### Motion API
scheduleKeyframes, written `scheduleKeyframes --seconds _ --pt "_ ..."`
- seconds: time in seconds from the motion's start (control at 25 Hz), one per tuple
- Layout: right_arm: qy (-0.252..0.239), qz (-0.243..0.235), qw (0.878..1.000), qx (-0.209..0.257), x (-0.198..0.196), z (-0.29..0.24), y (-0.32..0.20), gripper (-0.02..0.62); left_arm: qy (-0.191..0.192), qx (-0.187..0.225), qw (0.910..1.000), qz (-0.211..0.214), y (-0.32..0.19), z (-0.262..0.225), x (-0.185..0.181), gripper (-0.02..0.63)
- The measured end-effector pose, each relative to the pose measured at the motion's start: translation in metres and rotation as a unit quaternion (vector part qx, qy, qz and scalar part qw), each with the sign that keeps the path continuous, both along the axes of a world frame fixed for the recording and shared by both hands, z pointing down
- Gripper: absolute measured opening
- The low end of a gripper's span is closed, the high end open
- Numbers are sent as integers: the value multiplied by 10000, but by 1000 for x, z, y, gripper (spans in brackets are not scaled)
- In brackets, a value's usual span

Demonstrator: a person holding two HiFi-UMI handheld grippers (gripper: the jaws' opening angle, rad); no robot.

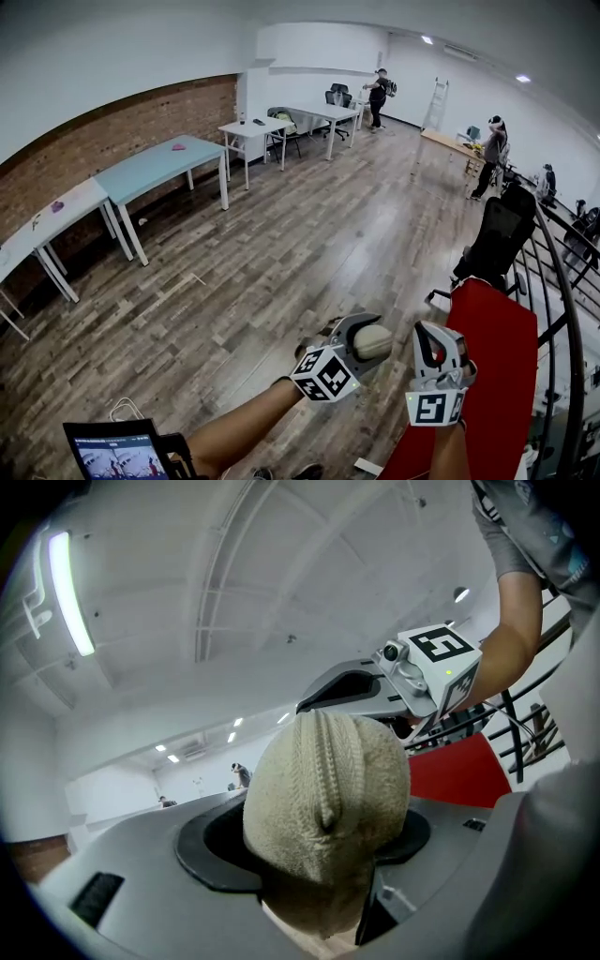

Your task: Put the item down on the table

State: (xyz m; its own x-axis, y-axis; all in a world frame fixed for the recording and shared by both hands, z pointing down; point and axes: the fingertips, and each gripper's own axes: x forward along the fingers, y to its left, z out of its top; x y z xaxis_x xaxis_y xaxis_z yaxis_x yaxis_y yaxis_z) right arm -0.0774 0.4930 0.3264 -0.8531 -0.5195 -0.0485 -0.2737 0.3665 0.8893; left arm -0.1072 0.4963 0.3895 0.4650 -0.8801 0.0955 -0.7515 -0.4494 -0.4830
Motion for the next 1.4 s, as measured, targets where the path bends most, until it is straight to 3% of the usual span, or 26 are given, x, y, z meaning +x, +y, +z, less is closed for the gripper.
scheduleKeyframes --seconds 0.44,0.72,1.0,1.4 --pt "-18 -129 9999 -1 5 0 -88 6 -95 52 9998 -178 -86 -3 4 307" --pt "45 47 9999 -147 -6 15 -137 6 -61 -77 9999 -37 -134 13 -10 307" --pt "208 337 9990 -198 -58 21 -188 6 35 -130 9995 269 -187 15 -63 307" --pt "-6 745 9971 -154 -136 2 -228 6 56 70 9982 592 -230 2 -145 307"
